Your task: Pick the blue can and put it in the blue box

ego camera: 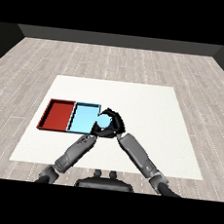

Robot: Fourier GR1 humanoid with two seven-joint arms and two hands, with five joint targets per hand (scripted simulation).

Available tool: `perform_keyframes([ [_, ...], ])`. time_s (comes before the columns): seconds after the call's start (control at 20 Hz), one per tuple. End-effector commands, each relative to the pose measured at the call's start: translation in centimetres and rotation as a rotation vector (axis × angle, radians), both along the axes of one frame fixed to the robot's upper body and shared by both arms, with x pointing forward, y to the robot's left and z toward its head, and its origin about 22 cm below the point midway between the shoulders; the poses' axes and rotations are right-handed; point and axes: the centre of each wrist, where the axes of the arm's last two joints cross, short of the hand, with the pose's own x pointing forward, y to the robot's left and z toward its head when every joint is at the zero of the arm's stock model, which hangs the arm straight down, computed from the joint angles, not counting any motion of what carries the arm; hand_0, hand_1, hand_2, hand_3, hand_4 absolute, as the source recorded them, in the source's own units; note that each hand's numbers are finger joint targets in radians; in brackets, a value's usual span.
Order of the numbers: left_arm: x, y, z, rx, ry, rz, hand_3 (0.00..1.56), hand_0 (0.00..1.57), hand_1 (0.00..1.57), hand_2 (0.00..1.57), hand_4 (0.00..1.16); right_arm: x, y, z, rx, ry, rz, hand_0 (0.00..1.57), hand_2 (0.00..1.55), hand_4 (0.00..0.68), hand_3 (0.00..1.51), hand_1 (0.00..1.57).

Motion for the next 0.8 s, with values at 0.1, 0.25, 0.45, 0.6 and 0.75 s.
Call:
perform_keyframes([
  [0.1,1.0,-1.6,0.9,0.104,-0.066,0.024,0.17,0.32,0.32,0.52,0.00,-0.7,1.3,1.2,0.007,-0.001,0.035,1.47,1.47,0.596,1.40,1.47],
  [0.25,0.6,-0.4,-0.3,0.311,-0.098,0.020,0.00,0.21,0.21,0.30,0.30,0.1,0.9,-0.1,-0.010,-0.026,0.044,1.45,1.46,0.599,1.40,1.45],
  [0.45,-0.6,-1.6,0.1,0.030,-0.050,0.124,0.35,0.45,0.45,0.65,0.72,-0.9,2.1,0.5,0.017,-0.007,0.063,1.45,1.45,0.598,1.40,1.45],
  [0.6,-0.5,-1.8,0.2,0.029,-0.061,0.108,0.85,0.95,0.95,0.97,0.69,-1.2,2.6,0.1,0.018,0.006,0.052,1.44,1.45,0.604,1.39,1.44],
  [0.75,0.3,-0.8,1.2,0.011,-0.042,0.115,0.64,0.73,0.73,0.82,0.67,-0.6,3.2,0.8,0.008,0.020,0.062,1.44,1.45,0.600,1.39,1.44],
])
